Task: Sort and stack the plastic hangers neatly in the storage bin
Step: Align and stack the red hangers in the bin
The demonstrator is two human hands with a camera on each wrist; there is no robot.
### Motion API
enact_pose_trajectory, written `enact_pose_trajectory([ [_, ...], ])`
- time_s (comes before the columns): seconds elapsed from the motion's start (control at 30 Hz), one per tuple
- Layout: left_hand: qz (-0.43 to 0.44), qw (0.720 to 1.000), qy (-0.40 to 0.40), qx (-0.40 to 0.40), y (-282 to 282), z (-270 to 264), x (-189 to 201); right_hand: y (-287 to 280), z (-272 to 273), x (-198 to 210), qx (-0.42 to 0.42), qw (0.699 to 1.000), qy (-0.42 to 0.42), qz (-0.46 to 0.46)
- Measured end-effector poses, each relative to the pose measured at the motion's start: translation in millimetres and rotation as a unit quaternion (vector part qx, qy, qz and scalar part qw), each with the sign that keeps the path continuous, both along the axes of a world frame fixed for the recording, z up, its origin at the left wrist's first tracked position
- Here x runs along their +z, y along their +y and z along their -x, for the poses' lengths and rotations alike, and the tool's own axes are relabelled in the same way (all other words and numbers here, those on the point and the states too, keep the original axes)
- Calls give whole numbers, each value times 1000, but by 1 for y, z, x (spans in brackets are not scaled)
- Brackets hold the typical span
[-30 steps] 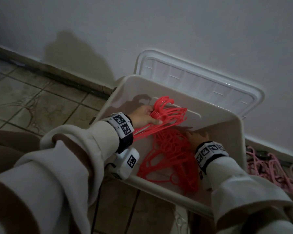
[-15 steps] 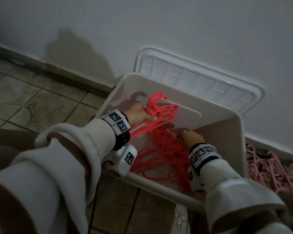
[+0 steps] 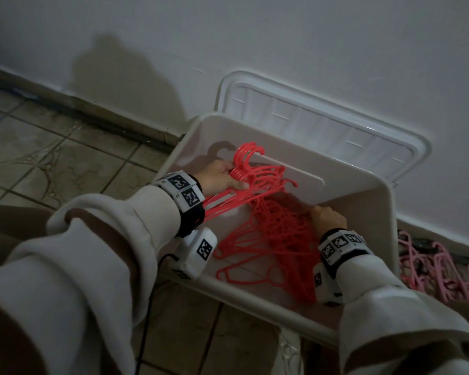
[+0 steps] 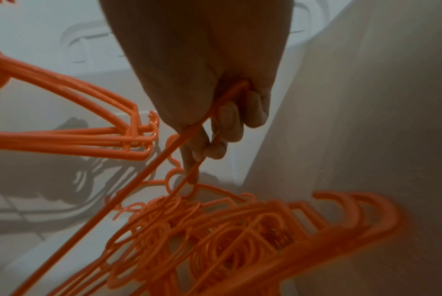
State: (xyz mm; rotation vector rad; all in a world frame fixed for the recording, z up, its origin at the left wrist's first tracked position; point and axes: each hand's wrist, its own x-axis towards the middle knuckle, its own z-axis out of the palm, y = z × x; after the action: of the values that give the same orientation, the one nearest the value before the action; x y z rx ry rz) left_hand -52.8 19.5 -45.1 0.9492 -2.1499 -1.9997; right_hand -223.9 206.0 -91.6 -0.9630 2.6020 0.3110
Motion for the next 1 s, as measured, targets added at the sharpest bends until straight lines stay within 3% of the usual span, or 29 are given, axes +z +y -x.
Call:
enact_pose_trajectory([
  [0.27, 17, 1000, -1, 9, 7, -2, 8, 8, -2, 9, 11, 1000, -17, 18],
  [0.57, 30, 999, -18, 11, 11, -6, 18, 17, -10, 23, -2, 994, -22, 107],
  [0.87, 50, 998, -32, 20, 13, -11, 26, 20, 1, 5, -6, 977, -165, 133],
  [1.0, 58, 997, -39, 28, 10, -13, 27, 18, -1, 4, 20, 972, -190, 136],
])
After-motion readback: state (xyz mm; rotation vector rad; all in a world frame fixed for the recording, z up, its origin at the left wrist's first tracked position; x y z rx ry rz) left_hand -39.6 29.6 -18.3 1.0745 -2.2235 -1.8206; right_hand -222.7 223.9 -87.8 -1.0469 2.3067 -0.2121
